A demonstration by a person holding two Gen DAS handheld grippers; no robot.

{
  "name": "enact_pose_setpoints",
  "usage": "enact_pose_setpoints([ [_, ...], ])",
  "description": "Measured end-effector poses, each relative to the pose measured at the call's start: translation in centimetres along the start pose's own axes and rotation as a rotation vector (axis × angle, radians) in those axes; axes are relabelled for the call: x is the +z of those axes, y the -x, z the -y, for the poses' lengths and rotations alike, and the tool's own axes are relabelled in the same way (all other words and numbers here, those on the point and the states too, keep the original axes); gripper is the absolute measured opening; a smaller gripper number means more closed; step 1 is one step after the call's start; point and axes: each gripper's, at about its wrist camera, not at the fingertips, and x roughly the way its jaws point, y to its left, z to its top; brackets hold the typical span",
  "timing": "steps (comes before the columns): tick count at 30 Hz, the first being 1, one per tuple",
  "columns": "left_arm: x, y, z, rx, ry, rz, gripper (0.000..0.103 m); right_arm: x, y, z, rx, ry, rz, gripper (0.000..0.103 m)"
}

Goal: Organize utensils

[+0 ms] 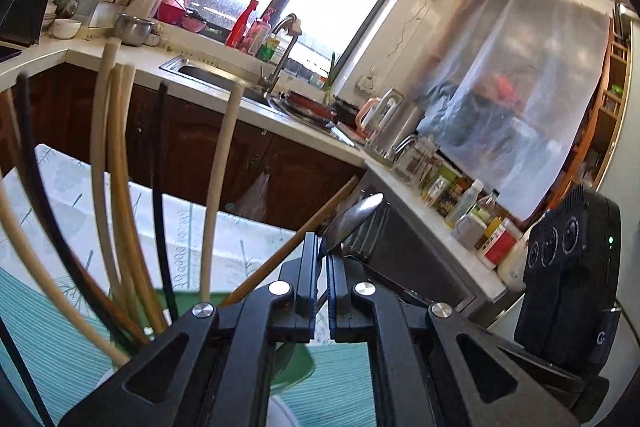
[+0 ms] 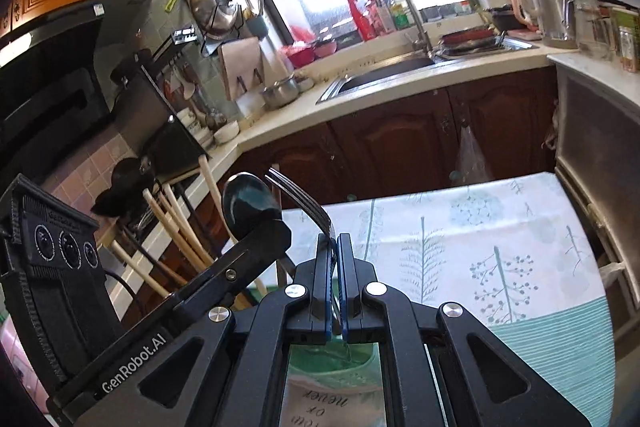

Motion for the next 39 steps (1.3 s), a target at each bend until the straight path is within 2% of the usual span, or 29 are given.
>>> enact_pose_setpoints([
  [2,-0.5,0.2,-0.6,0.022,-0.002,-0.027,0.006,-1.3,-0.7,0.3,0.013,0.009,-0.034,0.003],
  [7,-1.0,0.6,-1.6,0.084,0.013,-0.084,0.029,-3.4,-2.4,0.6,0.0,0.03,-0.098,0.005],
  [11,-1.0,1.4,-1.7,0.098,0.017,-0.104,0.034,-4.8,-2.0,1.0,0.003,0.041,-0.121,0.011],
  [13,-0.9,1.9,-1.6,0.099,0.02,-0.111,0.044,-5.6,-1.1,1.5,0.001,0.047,-0.121,0.013],
  [16,-0.6,2.5,-1.1,0.103,0.019,-0.112,0.047,-5.5,-0.8,1.4,-0.007,0.05,-0.118,0.019],
  [23,0.0,4.1,0.5,0.095,-0.015,-0.145,0.048,-5.2,1.9,0.2,-0.007,0.069,-0.104,0.022],
  [25,0.0,4.8,0.9,0.097,-0.026,-0.155,0.054,-5.4,2.7,-0.2,-0.009,0.078,-0.109,0.022],
  [28,-0.5,6.2,1.3,0.11,-0.041,-0.176,0.061,-6.3,4.0,-0.9,-0.018,0.089,-0.118,0.025],
  [33,-2.0,8.5,1.8,0.14,-0.076,-0.238,0.062,-8.7,5.8,-1.5,-0.046,0.087,-0.149,0.028],
  [35,-3.0,9.5,1.8,0.157,-0.091,-0.269,0.067,-10.3,6.6,-1.6,-0.067,0.074,-0.169,0.029],
  [37,-4.0,10.8,1.8,0.179,-0.102,-0.292,0.08,-11.8,7.4,-1.7,-0.086,0.054,-0.193,0.033],
  [39,-4.8,12.1,1.6,0.214,-0.114,-0.302,0.087,-13.4,8.5,-1.9,-0.096,0.019,-0.22,0.036],
])
